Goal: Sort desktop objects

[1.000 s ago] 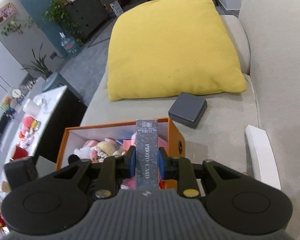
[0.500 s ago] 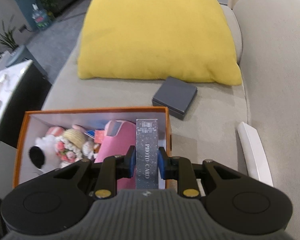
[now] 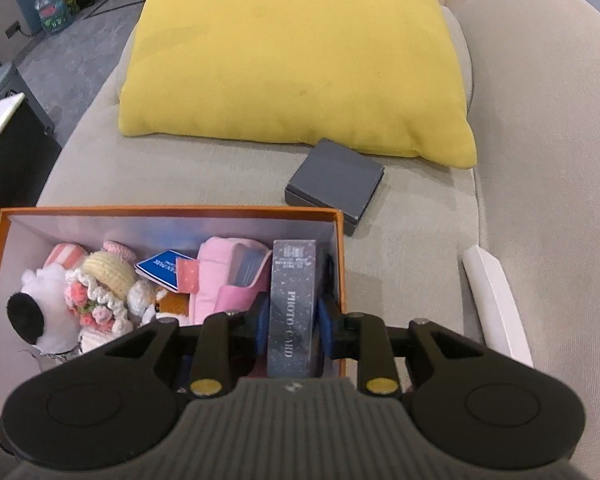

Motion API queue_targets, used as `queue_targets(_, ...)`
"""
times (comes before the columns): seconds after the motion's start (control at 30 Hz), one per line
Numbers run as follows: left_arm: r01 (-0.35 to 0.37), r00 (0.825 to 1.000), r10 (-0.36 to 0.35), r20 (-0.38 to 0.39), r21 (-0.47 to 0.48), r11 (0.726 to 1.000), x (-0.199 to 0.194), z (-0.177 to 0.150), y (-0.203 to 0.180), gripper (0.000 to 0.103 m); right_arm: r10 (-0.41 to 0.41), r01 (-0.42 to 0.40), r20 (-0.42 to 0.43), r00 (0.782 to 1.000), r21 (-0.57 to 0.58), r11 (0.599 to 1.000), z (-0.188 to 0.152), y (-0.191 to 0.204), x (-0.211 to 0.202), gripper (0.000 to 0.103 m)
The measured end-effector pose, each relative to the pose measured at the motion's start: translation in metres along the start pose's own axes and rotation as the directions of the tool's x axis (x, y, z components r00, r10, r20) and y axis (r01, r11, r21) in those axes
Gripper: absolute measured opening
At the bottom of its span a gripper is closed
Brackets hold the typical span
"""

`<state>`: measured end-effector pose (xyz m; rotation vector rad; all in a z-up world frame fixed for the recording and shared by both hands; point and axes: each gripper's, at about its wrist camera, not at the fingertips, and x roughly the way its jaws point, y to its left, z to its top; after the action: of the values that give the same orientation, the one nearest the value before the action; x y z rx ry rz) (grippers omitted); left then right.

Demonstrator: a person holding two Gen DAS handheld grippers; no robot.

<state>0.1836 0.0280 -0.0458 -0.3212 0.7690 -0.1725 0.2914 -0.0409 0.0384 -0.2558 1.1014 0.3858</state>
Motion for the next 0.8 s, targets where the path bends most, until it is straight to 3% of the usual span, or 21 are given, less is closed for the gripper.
queue_targets(0.2, 0.006, 1.000, -0.006, 0.007, 0.042, 0.999, 0.006, -0.002, -0.003, 0.021, -0.022, 0.022, -0.006, 1.000, -0.027, 0.999, 0.003, 0.001, 0.001, 0.027)
queue_targets(0.47, 0.009, 0.999, -0.002, -0.049, 0.149, 0.989, 0.018, 0.005, -0.013, 0.023, 0.041, -0.039, 0.037, 0.998, -0.060, 0.997, 0.003, -0.007, -0.021, 0.027)
queue_targets(0.8, 0.064, 0.997, -0.058, -0.050, 0.130, 0.989, 0.008, 0.014, 0.004, 0.023, 0.103, -0.095, 0.034, 0.994, -0.187, 0.978, -0.014, -0.019, -0.047, 0.027)
